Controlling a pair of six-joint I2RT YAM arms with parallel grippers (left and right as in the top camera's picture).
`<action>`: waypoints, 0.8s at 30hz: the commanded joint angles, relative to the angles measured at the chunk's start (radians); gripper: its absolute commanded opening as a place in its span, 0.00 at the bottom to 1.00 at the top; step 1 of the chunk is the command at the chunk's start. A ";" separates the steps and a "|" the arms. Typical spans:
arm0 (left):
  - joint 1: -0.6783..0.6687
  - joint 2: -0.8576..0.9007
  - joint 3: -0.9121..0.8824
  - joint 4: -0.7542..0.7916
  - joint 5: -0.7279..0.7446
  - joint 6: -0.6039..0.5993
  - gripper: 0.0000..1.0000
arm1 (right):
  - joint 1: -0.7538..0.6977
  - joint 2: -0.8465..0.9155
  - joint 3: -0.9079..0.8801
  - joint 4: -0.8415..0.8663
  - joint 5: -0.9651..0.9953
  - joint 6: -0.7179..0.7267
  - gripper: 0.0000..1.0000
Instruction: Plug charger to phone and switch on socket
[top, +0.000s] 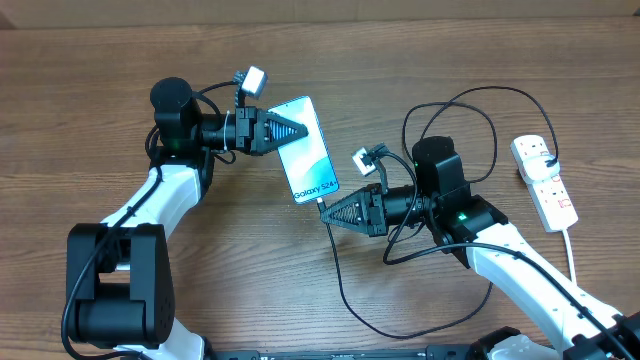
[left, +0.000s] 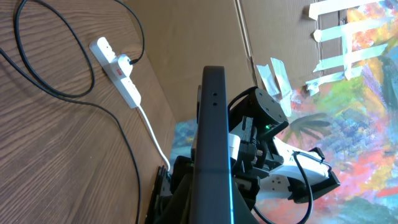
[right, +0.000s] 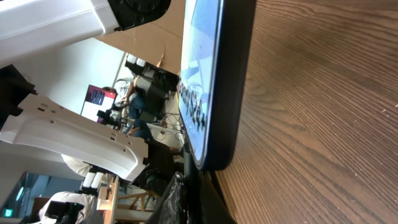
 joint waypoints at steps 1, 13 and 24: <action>-0.010 0.002 0.023 0.004 0.026 0.023 0.04 | -0.008 -0.002 0.026 0.009 0.019 0.004 0.04; -0.010 0.002 0.023 0.005 0.026 0.023 0.04 | -0.008 0.002 0.026 0.002 0.019 0.008 0.04; -0.010 0.002 0.023 0.004 0.026 0.022 0.04 | -0.008 0.003 0.026 -0.013 0.029 0.008 0.04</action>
